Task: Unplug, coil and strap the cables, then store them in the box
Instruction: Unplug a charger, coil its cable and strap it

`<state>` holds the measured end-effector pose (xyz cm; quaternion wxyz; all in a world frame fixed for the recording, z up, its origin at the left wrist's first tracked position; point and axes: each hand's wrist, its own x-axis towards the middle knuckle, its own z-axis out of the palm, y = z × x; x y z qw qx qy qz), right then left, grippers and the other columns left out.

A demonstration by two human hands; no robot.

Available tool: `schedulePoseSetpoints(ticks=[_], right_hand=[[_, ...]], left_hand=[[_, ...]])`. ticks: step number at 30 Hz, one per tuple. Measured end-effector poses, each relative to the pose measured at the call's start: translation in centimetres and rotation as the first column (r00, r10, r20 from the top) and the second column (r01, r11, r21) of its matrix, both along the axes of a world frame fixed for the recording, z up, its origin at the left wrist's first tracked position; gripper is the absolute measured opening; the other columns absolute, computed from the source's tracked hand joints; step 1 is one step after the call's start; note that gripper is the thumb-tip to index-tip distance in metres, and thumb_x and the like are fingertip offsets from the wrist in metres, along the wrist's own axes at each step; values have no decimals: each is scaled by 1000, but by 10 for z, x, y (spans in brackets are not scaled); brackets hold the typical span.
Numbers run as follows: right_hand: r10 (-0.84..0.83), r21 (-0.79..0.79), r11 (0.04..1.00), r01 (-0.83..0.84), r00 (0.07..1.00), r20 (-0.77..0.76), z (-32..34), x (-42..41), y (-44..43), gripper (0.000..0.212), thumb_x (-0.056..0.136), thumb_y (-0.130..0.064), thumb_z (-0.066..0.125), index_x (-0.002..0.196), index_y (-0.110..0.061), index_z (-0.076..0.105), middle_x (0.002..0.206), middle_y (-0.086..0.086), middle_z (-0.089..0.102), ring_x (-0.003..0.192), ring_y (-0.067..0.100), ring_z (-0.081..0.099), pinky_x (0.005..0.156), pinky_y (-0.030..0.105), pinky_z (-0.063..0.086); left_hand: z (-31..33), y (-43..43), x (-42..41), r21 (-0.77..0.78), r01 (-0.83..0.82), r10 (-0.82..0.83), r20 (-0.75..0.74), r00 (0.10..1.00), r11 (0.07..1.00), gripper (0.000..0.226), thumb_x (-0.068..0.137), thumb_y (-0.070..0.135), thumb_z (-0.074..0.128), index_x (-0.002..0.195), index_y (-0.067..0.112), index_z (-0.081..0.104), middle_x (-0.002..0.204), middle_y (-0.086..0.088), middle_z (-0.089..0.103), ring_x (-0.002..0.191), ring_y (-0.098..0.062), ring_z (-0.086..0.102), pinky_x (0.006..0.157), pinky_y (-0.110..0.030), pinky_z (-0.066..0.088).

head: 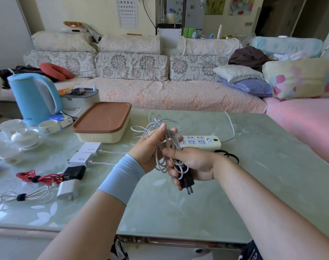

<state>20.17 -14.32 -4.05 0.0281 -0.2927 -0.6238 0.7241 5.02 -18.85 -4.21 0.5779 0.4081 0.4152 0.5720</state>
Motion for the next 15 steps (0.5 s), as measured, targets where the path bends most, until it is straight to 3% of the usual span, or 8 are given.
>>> schedulePoseSetpoints(ticks=[2, 7, 11, 15], right_hand=[[34, -24, 999, -34, 999, 4, -3, -3, 0, 40, 97, -45, 50, 67, -18, 48, 63, 5, 54, 56, 23, 55, 58, 32, 51], [137, 17, 990, -141, 981, 134, -3, -6, -3, 42, 100, -34, 50, 62, -16, 44, 82, 16, 72, 56, 21, 56, 58, 30, 52], [124, 131, 978, -162, 958, 258, 3, -14, -6, 37, 96, -39, 57, 74, -10, 53, 93, 21, 73, 56, 19, 56, 58, 29, 54], [48, 214, 969, -126, 940, 337, 7, -9, 1, 42, 92, -47, 60, 95, -5, 59, 102, 25, 69, 64, 24, 64, 64, 35, 58]], left_hand=[[2, 1, 2, 9, 4, -5, 58, 998, 1000, 60, 78, 47, 58, 118, 2, 59, 111, -13, 69, 86, -22, 70, 63, -35, 59], [1, 0, 2, 39, 76, -79, 81, 994, 996, 29, 82, 37, 59, 74, 9, 60, 65, -13, 61, 69, -27, 63, 63, -31, 55], [4, 5, 10, -6, 8, -7, 137, 991, 1000, 43, 86, 37, 58, 51, 15, 47, 47, -3, 39, 44, -19, 47, 59, -30, 44], [10, 14, 18, 5, -158, 155, 158, 975, 987, 46, 96, 37, 51, 56, 18, 37, 48, 1, 29, 39, -14, 29, 50, -28, 38]])
